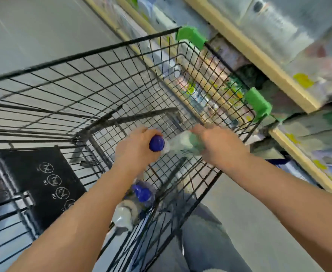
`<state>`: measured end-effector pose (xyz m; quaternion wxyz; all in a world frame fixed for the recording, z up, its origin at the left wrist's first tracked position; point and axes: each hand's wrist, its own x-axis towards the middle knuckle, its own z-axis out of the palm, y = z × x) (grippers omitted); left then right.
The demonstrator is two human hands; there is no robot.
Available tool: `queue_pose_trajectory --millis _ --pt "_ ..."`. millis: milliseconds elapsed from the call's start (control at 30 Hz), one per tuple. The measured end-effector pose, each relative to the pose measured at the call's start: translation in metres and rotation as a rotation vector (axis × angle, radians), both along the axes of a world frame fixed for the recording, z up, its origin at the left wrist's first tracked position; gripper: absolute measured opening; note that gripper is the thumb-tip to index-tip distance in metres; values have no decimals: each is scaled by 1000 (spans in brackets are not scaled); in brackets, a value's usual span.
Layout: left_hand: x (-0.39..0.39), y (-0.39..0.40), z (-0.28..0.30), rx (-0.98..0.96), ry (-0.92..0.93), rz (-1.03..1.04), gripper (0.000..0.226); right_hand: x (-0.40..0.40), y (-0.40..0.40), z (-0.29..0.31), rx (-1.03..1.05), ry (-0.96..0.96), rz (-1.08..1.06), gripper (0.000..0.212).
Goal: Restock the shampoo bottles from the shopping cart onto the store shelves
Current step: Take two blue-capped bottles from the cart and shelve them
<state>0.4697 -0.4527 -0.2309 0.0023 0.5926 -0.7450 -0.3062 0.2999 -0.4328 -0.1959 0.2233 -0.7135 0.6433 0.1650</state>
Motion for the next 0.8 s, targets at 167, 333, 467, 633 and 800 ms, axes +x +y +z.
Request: queue_pose_trajectory --millis 167,333,467,633,800 --pt "-27 4 60 -144 144 -22 48 -31 30 53 -208 -126 -157 52" --pt "-67 21 112 -225 302 -55 54 -67 72 96 -424 -266 -349 51" --pt "-106 44 146 -277 461 -95 44 -108 113 128 -611 -345 -465 53" --pt "-188 92 188 -330 565 -226 44 -178 188 168 -819 -374 -515 57" --pt "-270 146 217 -404 717 -338 49 -246 260 193 -959 -332 -544 58"
